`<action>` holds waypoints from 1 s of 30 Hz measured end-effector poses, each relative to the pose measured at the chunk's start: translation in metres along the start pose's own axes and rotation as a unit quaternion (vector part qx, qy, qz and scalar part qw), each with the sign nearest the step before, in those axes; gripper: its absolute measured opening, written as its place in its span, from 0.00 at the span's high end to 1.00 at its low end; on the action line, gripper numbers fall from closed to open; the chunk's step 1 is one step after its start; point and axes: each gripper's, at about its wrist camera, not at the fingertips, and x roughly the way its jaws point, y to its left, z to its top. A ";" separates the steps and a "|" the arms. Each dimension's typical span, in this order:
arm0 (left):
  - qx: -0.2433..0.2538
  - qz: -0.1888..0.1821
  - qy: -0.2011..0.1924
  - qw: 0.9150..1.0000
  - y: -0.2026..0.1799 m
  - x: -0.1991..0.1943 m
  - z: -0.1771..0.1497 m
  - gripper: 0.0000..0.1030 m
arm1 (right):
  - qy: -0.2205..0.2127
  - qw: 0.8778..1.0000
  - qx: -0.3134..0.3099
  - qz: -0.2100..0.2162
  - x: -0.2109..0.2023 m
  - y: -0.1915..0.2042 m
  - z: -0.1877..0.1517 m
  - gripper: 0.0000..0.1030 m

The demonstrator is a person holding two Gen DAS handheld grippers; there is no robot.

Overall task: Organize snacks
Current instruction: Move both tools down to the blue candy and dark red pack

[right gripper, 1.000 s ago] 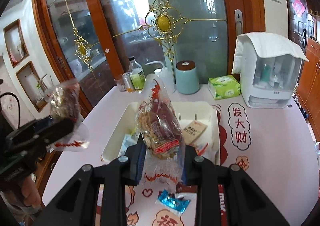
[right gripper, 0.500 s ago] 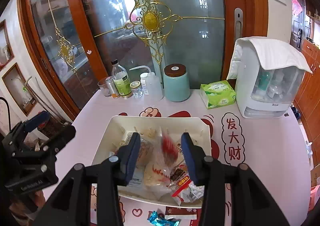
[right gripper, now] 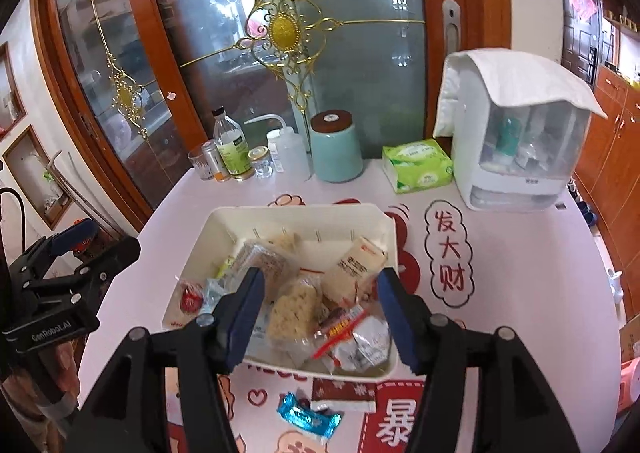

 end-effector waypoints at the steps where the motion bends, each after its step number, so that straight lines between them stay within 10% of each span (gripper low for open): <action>1: 0.002 -0.002 0.002 1.000 -0.003 -0.001 -0.002 0.05 | 0.000 1.000 0.002 0.000 -0.003 -0.002 -0.003 0.42; 17: 0.060 -0.059 0.036 0.996 -0.087 -0.022 -0.056 0.05 | 0.021 0.999 0.030 -0.018 -0.030 -0.043 -0.064 0.42; 30: 0.069 -0.088 0.137 0.984 -0.134 0.034 -0.148 0.05 | 0.069 0.993 0.089 -0.029 0.002 -0.084 -0.130 0.42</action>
